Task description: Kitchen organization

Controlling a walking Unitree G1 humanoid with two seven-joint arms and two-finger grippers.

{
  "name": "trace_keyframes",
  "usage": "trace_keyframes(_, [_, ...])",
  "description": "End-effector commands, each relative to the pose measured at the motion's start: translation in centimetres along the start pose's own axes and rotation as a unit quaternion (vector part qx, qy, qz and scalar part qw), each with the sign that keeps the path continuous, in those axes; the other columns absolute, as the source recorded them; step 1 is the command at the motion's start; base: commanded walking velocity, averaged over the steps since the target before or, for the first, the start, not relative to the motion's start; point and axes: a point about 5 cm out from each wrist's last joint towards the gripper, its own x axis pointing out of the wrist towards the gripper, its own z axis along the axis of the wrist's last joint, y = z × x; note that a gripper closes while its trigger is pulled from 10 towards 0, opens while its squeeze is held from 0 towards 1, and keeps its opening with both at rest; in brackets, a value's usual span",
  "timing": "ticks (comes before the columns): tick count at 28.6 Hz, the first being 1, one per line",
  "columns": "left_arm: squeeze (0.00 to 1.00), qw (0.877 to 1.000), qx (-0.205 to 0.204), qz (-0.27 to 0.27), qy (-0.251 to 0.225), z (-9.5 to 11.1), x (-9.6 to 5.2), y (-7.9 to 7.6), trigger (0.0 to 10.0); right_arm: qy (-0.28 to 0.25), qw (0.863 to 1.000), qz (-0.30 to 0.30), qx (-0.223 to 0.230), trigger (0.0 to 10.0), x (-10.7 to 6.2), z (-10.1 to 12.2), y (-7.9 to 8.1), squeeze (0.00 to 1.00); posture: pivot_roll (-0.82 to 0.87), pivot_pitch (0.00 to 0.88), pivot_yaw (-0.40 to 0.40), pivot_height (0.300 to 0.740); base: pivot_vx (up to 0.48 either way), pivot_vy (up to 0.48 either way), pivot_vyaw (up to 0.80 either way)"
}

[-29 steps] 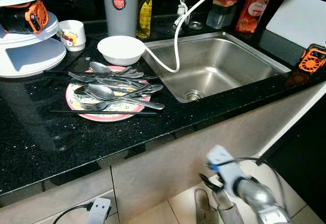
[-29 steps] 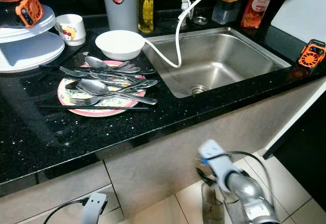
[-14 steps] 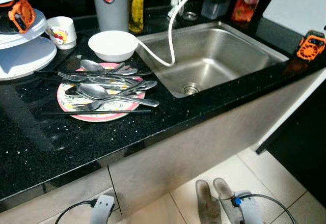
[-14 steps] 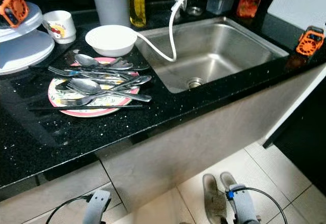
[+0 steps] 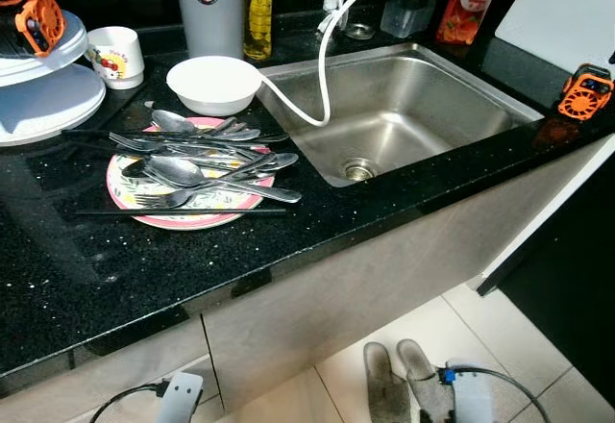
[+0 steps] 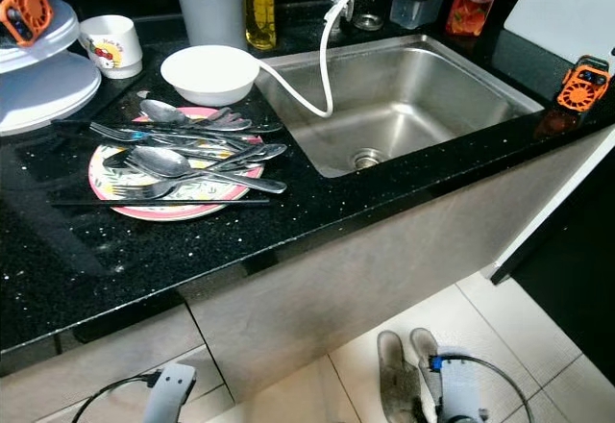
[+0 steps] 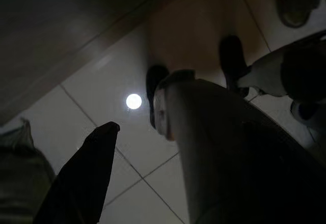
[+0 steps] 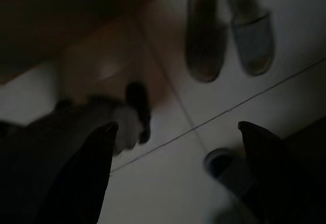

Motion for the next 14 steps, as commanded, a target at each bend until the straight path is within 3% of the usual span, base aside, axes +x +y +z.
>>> trace_keyframes(1, [0.00,0.999,-0.013,0.000,0.036,-1.8,-0.3,0.2,10.0,0.016,1.000,0.006,0.015,10.0,0.0,-0.5,0.3,0.00,-0.01,0.068,-0.071,0.740,0.000,0.000,0.74])
trace_keyframes(6, [0.00,0.999,-0.030,0.003,0.040,-2.1,-0.4,0.4,10.0,0.036,0.999,0.011,0.003,10.0,0.0,-1.3,0.7,0.00,0.01,0.072,-0.076,0.740,0.000,0.000,0.75])
trace_keyframes(14, [0.00,0.998,-0.009,0.003,0.065,-3.1,-0.7,0.8,10.0,0.063,0.998,0.023,-0.008,10.0,-0.1,-2.5,1.4,0.00,-0.01,0.083,-0.056,0.740,0.000,0.000,0.76])
